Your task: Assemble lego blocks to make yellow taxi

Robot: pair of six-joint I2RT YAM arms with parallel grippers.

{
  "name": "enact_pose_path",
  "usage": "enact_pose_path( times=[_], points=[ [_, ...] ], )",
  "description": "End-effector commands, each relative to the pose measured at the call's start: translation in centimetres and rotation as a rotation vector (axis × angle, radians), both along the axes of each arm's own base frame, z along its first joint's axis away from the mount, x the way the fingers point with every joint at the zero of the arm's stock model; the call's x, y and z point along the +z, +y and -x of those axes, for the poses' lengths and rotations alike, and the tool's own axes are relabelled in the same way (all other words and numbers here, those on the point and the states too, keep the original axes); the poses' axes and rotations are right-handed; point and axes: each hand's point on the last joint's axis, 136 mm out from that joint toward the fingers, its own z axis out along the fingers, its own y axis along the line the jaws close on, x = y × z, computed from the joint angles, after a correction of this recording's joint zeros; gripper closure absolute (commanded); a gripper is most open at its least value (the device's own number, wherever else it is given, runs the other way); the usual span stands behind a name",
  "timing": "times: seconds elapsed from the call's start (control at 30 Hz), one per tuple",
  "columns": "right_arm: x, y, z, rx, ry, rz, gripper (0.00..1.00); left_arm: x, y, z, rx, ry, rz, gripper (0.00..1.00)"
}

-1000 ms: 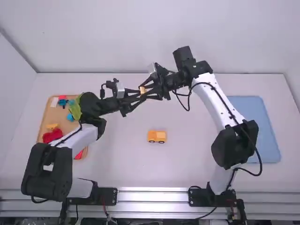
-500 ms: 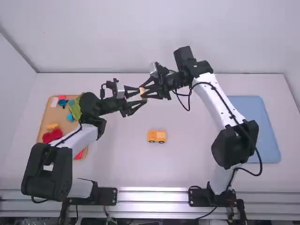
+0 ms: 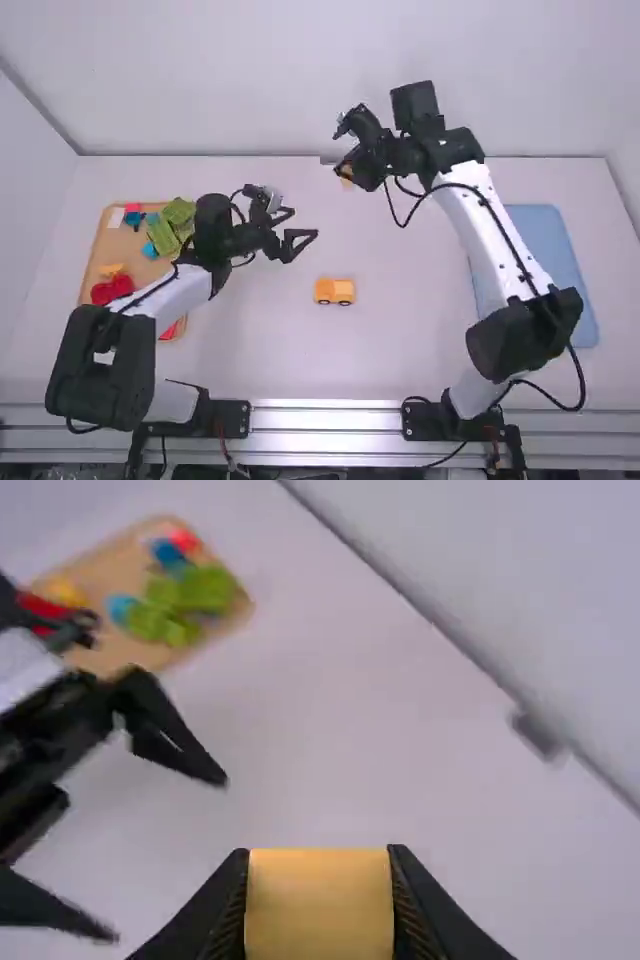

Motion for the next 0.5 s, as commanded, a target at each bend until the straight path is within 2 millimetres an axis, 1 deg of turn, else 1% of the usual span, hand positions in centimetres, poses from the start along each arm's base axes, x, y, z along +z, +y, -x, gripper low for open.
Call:
enact_pose_path(
  times=[0.0, 0.03, 0.07, 0.13, 0.17, 0.2, 0.23, 0.27, 0.33, 0.4, 0.47],
  points=[
    [-2.0, -4.2, -1.0, -0.321, 0.027, 0.212, 1.0, 0.0, 2.2, -2.3, 0.167, -0.044, -0.098, 0.01],
    [-3.3, -4.6, -0.3, -0.349, 0.069, 0.245, 1.0, -0.4, 2.8, -2.7, 0.217, -0.026, -0.113, 0.01],
    [-3.9, -4.7, 0.1, -0.36, 0.087, 0.259, 1.0, -0.6, 3.1, -3.0, 0.248, -0.008, -0.111, 0.01],
    [-6.8, -5.6, 1.0, -0.438, 0.159, 0.308, 1.0, -1.0, 4.0, -3.9, 0.375, 0.052, -0.095, 0.01],
    [-7.3, -5.8, 1.1, -0.455, 0.171, 0.314, 1.0, -1.0, 4.1, -3.9, 0.386, 0.05, -0.098, 0.01],
    [-8.4, -6.2, 1.6, -0.494, 0.201, 0.329, 0.98, -1.1, 4.1, -4.1, 0.407, 0.04, -0.116, 0.01],
    [-10.6, -7.1, 2.6, -0.561, 0.264, 0.351, 0.88, -1.1, 4.2, -4.5, 0.462, 0.019, -0.149, 0.01],
    [-11.2, -7.3, 2.9, -0.578, 0.283, 0.359, 0.88, -1.1, 4.2, -4.6, 0.481, 0.015, -0.159, 0.01],
    [-13.6, -8.0, 4.4, -0.641, 0.363, 0.373, 0.9, -1.2, 4.8, -4.9, 0.576, 0.002, -0.201, 0.01],
    [-15.6, -8.6, 5.6, -0.692, 0.422, 0.387, 0.93, -1.1, 5.0, -4.9, 0.637, -0.017, -0.234, 0.01],
    [-16.3, -8.8, 6.2, -0.707, 0.444, 0.394, 0.94, -0.9, 4.6, -4.9, 0.642, -0.024, -0.239, 0.01]
  ],
)
